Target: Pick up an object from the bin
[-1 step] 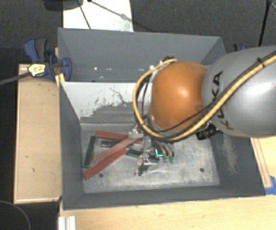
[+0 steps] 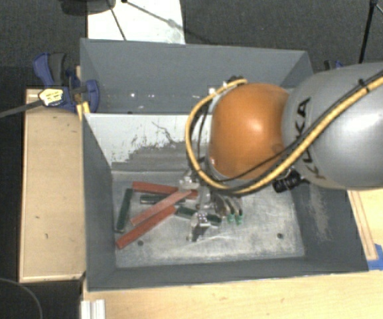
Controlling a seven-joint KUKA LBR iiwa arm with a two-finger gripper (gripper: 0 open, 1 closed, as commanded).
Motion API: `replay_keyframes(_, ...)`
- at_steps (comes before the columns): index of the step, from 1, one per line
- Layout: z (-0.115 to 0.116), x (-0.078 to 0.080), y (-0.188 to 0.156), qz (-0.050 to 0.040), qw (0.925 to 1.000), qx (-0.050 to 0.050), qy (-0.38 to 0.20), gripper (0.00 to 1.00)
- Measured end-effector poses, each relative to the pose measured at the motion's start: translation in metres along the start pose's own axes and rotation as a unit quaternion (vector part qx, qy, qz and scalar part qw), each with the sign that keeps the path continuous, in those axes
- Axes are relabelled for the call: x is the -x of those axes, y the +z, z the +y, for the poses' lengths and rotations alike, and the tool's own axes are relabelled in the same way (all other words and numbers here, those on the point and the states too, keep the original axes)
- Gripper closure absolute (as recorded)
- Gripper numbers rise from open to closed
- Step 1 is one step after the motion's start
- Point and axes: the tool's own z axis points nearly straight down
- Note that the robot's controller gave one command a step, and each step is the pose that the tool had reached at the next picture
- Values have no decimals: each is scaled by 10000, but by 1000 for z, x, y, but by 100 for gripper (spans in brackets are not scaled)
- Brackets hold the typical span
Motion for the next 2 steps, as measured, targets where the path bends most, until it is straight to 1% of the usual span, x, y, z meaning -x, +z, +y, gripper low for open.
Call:
replay_keyframes(1,16,14,40,-11,9974,0,-714,0)
replay_keyframes(2,41,47,58,-4,9740,0,-2264,0)
